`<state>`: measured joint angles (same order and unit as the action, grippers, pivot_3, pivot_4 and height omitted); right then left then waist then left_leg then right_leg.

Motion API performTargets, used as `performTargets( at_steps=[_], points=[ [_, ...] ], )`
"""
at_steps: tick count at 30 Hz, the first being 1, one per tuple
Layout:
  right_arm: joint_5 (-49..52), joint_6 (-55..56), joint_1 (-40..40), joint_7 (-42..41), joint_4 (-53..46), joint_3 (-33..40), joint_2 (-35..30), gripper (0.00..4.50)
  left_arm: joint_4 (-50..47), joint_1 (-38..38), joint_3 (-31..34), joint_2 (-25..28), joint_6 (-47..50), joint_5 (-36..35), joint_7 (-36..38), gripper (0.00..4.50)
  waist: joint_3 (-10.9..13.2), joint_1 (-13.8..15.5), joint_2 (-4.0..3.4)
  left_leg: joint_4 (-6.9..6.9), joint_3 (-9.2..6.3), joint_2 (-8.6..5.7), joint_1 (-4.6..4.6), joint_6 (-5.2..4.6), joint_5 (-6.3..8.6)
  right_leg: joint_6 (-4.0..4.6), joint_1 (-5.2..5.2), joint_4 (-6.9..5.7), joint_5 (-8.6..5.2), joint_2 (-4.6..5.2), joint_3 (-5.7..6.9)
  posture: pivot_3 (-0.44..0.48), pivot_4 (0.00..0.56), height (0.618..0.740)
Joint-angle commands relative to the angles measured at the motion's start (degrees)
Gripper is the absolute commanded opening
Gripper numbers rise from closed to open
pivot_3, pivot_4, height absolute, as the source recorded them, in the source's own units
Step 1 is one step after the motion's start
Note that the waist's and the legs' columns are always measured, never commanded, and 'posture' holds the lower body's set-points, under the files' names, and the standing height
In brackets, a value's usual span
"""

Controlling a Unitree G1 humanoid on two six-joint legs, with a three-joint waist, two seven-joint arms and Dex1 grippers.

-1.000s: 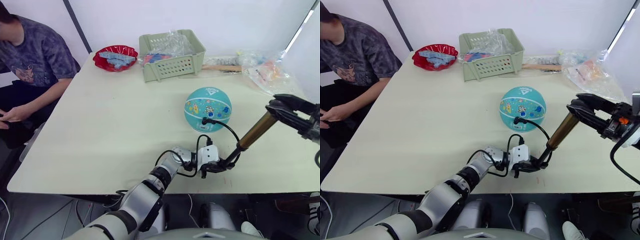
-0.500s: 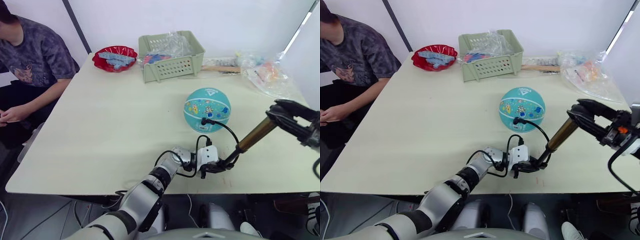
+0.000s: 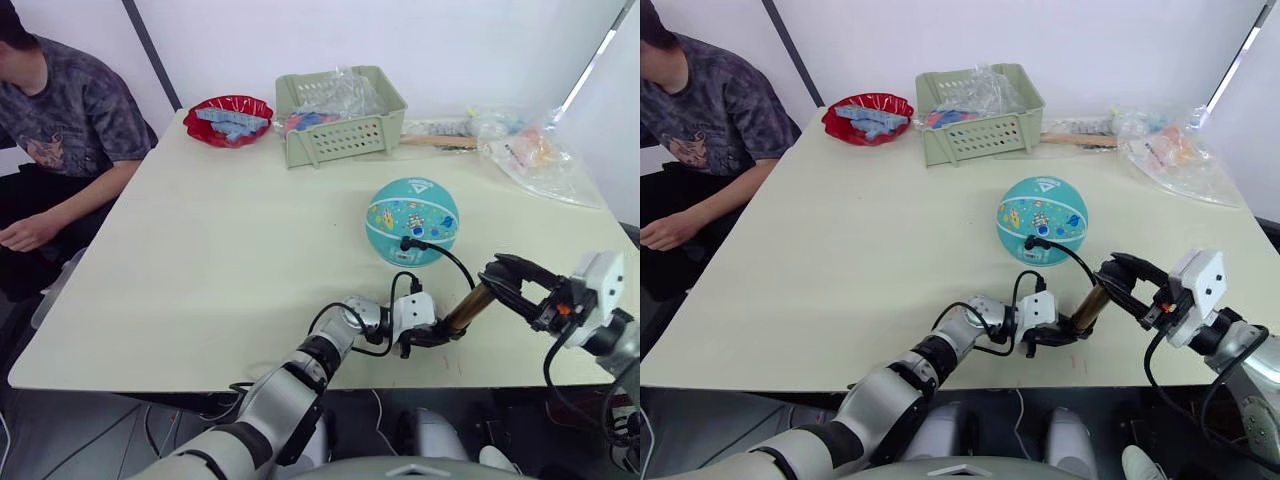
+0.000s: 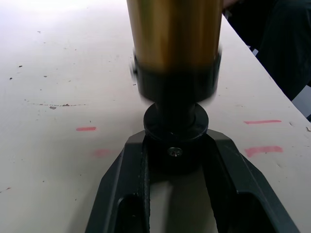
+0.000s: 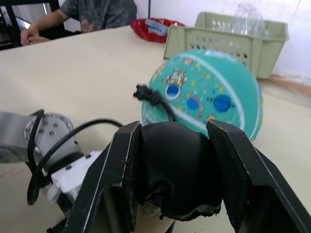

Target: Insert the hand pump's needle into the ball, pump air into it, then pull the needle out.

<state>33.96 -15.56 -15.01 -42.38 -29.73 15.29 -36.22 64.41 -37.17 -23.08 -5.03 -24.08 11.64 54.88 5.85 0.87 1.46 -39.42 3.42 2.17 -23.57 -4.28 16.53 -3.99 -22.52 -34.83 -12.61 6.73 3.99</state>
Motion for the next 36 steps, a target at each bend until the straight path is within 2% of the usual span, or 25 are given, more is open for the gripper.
performTargets(
  at_steps=[1, 4, 8, 13, 24, 30, 36],
  points=[
    [-1.6, -0.8, -1.8, -0.4, 2.0, -2.0, 0.7, 1.60, 6.1, 2.8, -1.9, 2.1, 3.5, 3.4, 0.0, 1.11, 0.0, 0.0, -0.09, 0.00, 0.00, 0.00, 0.00, 0.00, 0.00, 0.00, 0.00, 0.00, 0.00, 0.00, 0.00, 0.000, 0.150, 0.738],
    [-0.3, -1.5, -1.2, -0.4, 0.9, -0.6, 0.1, 1.60, 6.1, 2.7, -1.9, 2.2, 3.5, 3.4, 0.1, 1.11, 0.0, 0.0, -0.08, 0.00, -0.01, 0.01, -0.01, 0.00, 0.00, 0.01, 0.00, 0.00, 0.00, 0.00, 0.01, 0.000, 0.150, 0.738],
    [7.9, -4.6, 1.4, -0.3, -3.1, 4.3, -1.3, 1.60, 6.1, 2.7, -1.9, 2.3, 3.5, 3.5, 0.2, 1.11, 0.2, 0.0, -0.25, 0.00, 0.00, 0.00, -0.03, 0.00, 0.00, 0.00, -0.01, 0.00, 0.00, 0.02, 0.01, 0.000, 0.150, 0.738],
    [14.8, -9.5, 5.7, 0.6, -5.8, 11.4, -6.5, 1.60, 6.2, 2.6, -2.0, 2.4, 3.4, 3.4, 0.4, 1.11, 0.5, 0.2, -0.58, 0.00, 0.01, -0.05, -0.12, 0.00, 0.00, 0.01, -0.09, 0.03, 0.00, 0.07, 0.01, 0.000, 0.150, 0.738],
    [25.7, -16.9, 14.6, 1.6, -2.9, 25.0, -16.3, 1.60, 6.2, 2.6, -2.3, 2.3, 3.2, 3.5, 0.6, 1.11, 0.9, 0.2, -0.59, -0.02, 0.03, -0.07, -0.12, 0.00, 0.00, -0.01, -0.08, 0.01, 0.01, 0.09, 0.00, 0.000, 0.150, 0.738],
    [25.8, -18.7, 15.1, 1.2, -2.8, 25.4, -17.7, 1.60, 6.3, 2.6, -2.3, 2.3, 3.2, 3.6, 0.5, 1.11, 0.9, 0.2, -0.51, -0.02, 0.03, -0.06, -0.11, 0.00, 0.00, -0.01, -0.07, 0.01, 0.01, 0.06, 0.01, 0.000, 0.150, 0.738],
    [20.9, -18.2, 10.6, 0.1, -5.2, 20.4, -16.0, 1.60, 6.1, 2.7, -2.3, 2.2, 3.2, 3.5, 0.4, 1.11, 0.9, 0.2, -0.44, -0.02, 0.02, -0.05, -0.10, 0.00, 0.00, -0.01, -0.06, 0.01, 0.01, 0.05, 0.00, 0.000, 0.150, 0.738]
  ],
)
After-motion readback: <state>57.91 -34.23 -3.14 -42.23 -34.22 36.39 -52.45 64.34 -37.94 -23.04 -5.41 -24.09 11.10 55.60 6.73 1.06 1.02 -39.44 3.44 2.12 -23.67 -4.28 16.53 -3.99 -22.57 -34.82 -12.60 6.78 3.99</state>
